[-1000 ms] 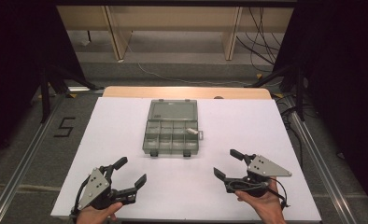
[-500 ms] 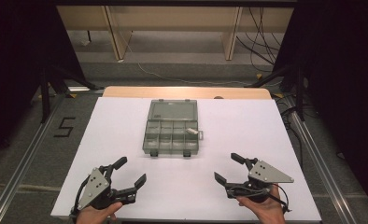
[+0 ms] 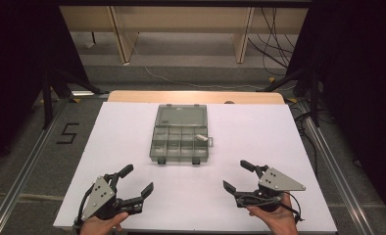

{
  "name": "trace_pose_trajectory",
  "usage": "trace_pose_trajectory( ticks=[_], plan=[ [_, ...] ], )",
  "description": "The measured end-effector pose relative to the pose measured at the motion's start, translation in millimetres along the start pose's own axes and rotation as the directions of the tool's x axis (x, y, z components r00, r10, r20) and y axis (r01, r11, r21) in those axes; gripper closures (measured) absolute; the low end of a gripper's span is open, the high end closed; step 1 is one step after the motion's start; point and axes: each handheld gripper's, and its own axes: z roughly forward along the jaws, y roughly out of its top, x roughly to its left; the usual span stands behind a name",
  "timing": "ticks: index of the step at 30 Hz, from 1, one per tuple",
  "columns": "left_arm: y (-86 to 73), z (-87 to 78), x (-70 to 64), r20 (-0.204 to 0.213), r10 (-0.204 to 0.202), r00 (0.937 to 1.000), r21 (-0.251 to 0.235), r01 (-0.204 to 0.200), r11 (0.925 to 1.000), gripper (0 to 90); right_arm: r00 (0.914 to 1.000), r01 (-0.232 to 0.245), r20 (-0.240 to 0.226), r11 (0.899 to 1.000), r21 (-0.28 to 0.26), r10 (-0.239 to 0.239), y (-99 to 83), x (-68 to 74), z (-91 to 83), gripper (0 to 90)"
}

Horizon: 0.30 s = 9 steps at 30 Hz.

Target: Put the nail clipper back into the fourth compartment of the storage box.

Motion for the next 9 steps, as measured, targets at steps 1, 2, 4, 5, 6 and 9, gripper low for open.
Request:
trace_pose_trajectory(
  ticks=[1, 2, 4, 5, 6, 9],
  plan=[
    [0.0, -0.1, 0.0, -0.001, -0.002, 1.0, 0.0, 0.002, 1.0, 15.4, 1.0, -0.002, 0.003, 1.0, -0.001, 0.002, -0.1, 0.0, 0.3, 16.0],
    [0.0, -0.1, 0.0, -0.001, -0.001, 1.0, 0.0, 0.001, 1.0, 15.4, 1.0, -0.007, 0.003, 1.0, 0.002, 0.007, -0.1, 0.5, 0.2, 16.0],
    [0.0, 0.2, -0.1, 0.0, 0.0, 1.0, 0.0, 0.0, 1.0, 15.4, 1.0, 0.006, -0.002, 1.0, -0.005, -0.006, -0.1, -0.4, 0.8, 16.0],
    [0.0, 0.3, -0.2, 0.0, -0.001, 1.0, 0.0, 0.001, 1.0, 15.4, 1.0, 0.005, -0.001, 1.0, -0.005, -0.005, -0.2, -0.3, 0.7, 16.0],
    [0.0, 0.4, -0.4, 0.0, -0.002, 1.0, 0.002, 0.002, 1.0, 15.4, 1.0, 0.004, -0.001, 1.0, -0.003, -0.004, -0.2, -0.4, 0.5, 16.0],
    [0.0, 0.3, -0.6, 0.0, -0.002, 1.0, 0.001, 0.002, 1.0, 15.4, 1.0, -0.006, 0.006, 1.0, -0.002, 0.006, -0.2, -0.2, 0.0, 16.0]
  ],
)
